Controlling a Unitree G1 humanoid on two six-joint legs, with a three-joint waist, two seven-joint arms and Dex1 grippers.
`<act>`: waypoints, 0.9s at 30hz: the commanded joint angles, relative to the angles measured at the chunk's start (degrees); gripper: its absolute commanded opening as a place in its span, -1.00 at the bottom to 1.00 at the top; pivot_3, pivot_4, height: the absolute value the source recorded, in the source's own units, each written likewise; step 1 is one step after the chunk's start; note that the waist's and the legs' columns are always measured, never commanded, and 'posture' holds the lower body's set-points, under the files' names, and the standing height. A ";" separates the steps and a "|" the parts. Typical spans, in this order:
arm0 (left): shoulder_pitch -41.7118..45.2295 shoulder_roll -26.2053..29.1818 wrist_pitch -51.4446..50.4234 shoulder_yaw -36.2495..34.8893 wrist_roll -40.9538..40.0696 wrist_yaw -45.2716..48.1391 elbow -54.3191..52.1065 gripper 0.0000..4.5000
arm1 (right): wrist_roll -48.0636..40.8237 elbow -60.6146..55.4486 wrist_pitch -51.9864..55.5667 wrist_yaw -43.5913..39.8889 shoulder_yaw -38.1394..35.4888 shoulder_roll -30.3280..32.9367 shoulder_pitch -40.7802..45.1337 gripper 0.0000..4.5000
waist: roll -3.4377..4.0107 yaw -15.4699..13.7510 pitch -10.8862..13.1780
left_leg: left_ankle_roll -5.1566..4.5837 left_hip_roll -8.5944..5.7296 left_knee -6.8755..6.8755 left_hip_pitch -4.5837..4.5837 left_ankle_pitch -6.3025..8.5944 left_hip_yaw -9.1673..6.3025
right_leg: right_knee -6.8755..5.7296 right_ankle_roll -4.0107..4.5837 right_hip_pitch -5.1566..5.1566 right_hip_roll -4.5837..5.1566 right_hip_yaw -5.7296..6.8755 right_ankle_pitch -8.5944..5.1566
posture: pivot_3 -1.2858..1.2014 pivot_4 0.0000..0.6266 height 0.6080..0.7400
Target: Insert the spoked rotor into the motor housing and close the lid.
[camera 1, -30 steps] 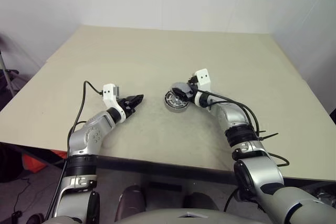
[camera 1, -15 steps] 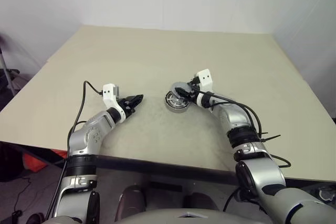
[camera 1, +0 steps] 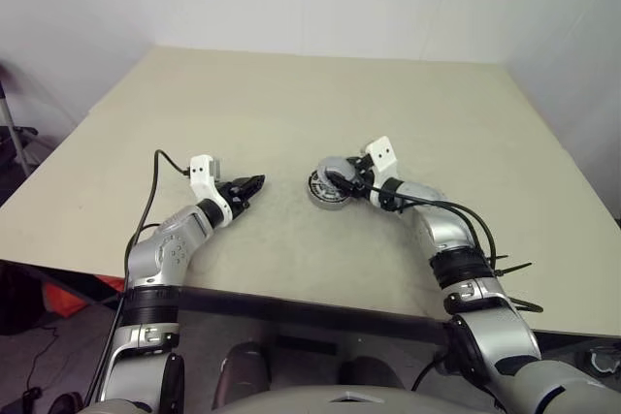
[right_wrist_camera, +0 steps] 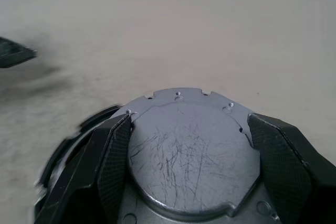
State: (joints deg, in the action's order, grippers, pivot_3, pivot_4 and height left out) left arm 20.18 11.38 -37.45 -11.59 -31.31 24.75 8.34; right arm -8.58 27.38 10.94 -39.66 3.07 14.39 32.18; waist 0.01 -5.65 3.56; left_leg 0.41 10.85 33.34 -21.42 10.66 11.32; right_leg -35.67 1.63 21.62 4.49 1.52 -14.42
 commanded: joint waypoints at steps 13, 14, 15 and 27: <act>0.44 0.37 0.55 -0.18 0.07 0.15 -0.90 0.07 | 3.32 -5.86 -3.91 -4.03 4.23 3.63 -3.94 0.38 | -0.03 0.06 -0.01 | -0.14 0.02 0.08 0.02 0.08 0.00 | 0.01 0.00 -0.05 0.00 0.01 0.00 | 0.03 -1.00 1.00; 0.42 0.38 0.54 -0.17 0.05 0.13 -0.92 0.07 | 3.50 -5.42 -4.05 -3.72 4.25 3.60 -3.70 0.38 | -0.03 0.02 -0.01 | -0.15 0.01 0.07 0.02 0.08 0.00 | 0.01 0.00 -0.05 0.00 0.01 0.00 | 0.03 -1.00 1.00; 0.38 0.39 0.52 -0.16 0.05 0.12 -0.98 0.07 | 3.52 -5.27 -4.10 -3.62 4.27 3.59 -3.60 0.38 | -0.03 0.02 -0.01 | -0.15 0.01 0.08 0.02 0.08 0.00 | 0.01 0.00 -0.06 0.00 0.01 0.00 | 0.03 -1.00 1.00; 0.69 0.55 0.47 -0.22 0.24 -0.04 -0.45 0.07 | 2.16 -7.74 -3.90 -8.24 5.07 4.00 -4.73 0.38 | -0.03 0.07 -0.01 | -0.28 0.02 0.20 0.02 0.16 0.00 | 0.00 0.00 -0.11 0.00 0.01 0.00 | 0.03 -1.00 1.00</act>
State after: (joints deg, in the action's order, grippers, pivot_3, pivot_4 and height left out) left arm 20.16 11.39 -37.44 -11.46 -31.13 24.71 8.55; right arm -5.75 21.48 7.20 -46.64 7.50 18.03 27.75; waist -0.02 -5.58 3.55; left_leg 0.10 10.87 33.55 -21.40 10.83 11.31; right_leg -35.66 1.63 21.51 4.49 1.52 -14.42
